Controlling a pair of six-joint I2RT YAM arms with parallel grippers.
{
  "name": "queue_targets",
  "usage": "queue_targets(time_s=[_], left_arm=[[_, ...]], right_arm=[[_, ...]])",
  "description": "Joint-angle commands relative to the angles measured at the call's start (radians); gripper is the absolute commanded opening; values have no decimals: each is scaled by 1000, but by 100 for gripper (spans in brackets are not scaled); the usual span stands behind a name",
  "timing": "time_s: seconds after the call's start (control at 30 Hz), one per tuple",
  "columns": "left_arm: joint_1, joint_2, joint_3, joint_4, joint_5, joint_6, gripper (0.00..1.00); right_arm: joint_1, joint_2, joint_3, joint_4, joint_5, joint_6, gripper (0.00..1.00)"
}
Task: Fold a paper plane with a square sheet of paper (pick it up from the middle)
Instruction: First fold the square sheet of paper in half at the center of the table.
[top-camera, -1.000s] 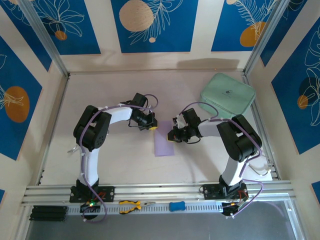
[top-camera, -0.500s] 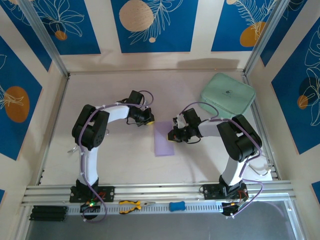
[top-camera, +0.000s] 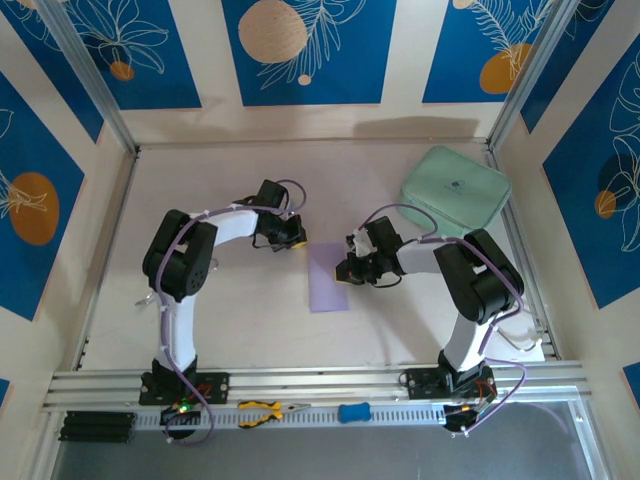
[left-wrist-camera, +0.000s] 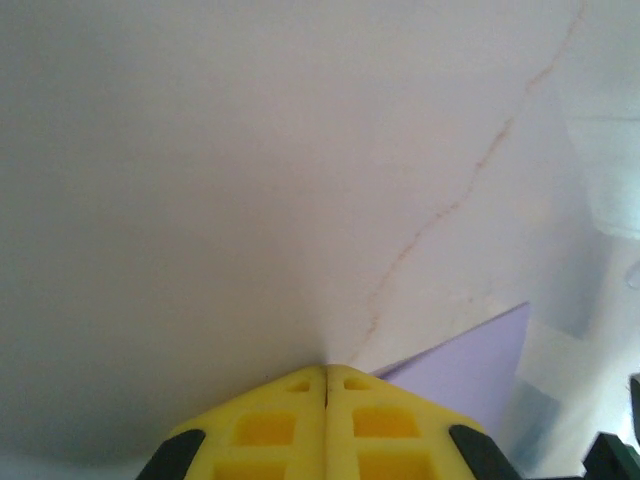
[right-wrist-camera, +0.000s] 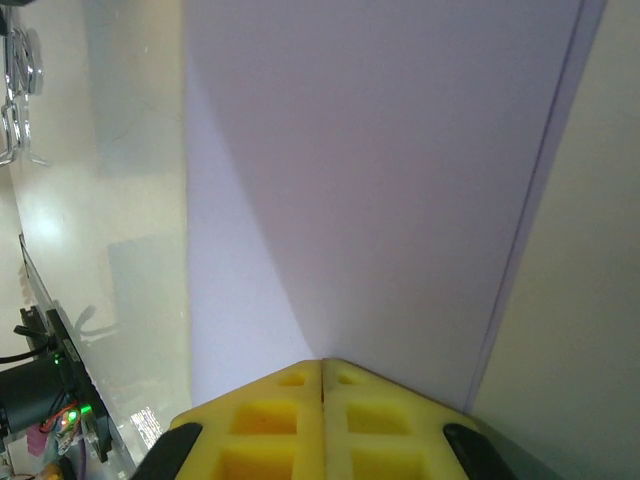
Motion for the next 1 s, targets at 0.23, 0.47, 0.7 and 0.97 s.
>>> queue_targets(time_s=[0.23,0.47,0.7,0.97], left_arm=[[-16,-171,-74,35,74,59,8],[-70,-182,-186,169,202,54,8],[-80,-133,-268,251,229,38,8],[-78,-98,-339,219,154,103,8]], right_arm=[[-10,27,-48,-138,82,-26,0],[-10,29,-46,-140,85,-24,0],[-9,32,-43,-142,87,-23,0],[-7,28,-44,-144,89,-22,0]])
